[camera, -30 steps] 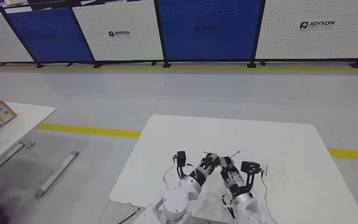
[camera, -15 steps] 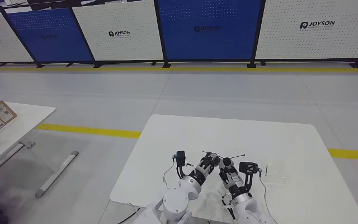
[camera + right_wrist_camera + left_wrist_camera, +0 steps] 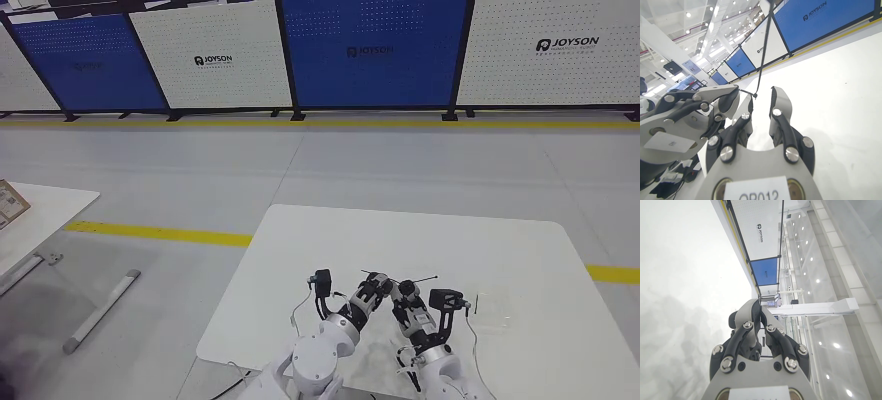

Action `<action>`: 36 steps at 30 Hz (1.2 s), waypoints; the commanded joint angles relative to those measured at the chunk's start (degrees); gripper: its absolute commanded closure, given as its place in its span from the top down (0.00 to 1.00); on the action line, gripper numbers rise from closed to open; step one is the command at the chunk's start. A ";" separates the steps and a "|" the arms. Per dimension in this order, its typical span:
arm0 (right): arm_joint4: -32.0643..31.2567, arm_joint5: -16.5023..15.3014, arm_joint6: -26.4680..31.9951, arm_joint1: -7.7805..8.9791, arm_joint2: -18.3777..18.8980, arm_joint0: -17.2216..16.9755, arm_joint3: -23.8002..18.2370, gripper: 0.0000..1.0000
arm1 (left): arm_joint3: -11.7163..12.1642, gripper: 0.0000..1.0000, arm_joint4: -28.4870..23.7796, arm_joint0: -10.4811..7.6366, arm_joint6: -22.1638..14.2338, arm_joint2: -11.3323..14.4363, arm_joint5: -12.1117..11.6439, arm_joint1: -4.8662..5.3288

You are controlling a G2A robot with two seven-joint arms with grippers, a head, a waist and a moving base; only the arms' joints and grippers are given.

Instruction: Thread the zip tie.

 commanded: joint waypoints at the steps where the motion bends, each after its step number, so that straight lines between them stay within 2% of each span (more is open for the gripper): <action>1: 0.02 0.16 -0.03 -0.01 -0.08 0.02 -0.13 0.25 | -0.02 0.00 0.11 0.02 -0.04 0.06 -0.02 0.00; 9: 0.11 0.50 -0.25 0.03 -0.09 0.05 -0.35 0.17 | -0.13 0.00 0.68 0.10 -0.12 0.12 0.13 0.02; 11: 0.14 0.59 -0.25 0.04 -0.11 0.06 -0.36 0.09 | -0.13 0.00 0.76 0.10 -0.13 0.14 0.20 0.02; 12: 0.19 0.63 -0.28 0.04 -0.11 0.07 -0.36 0.00 | -0.13 0.00 0.79 0.10 -0.13 0.15 0.22 0.02; 36: -0.34 1.09 0.14 0.16 -0.33 0.63 1.00 0.00 | -0.30 0.00 -0.21 0.09 0.60 0.20 -1.07 -0.22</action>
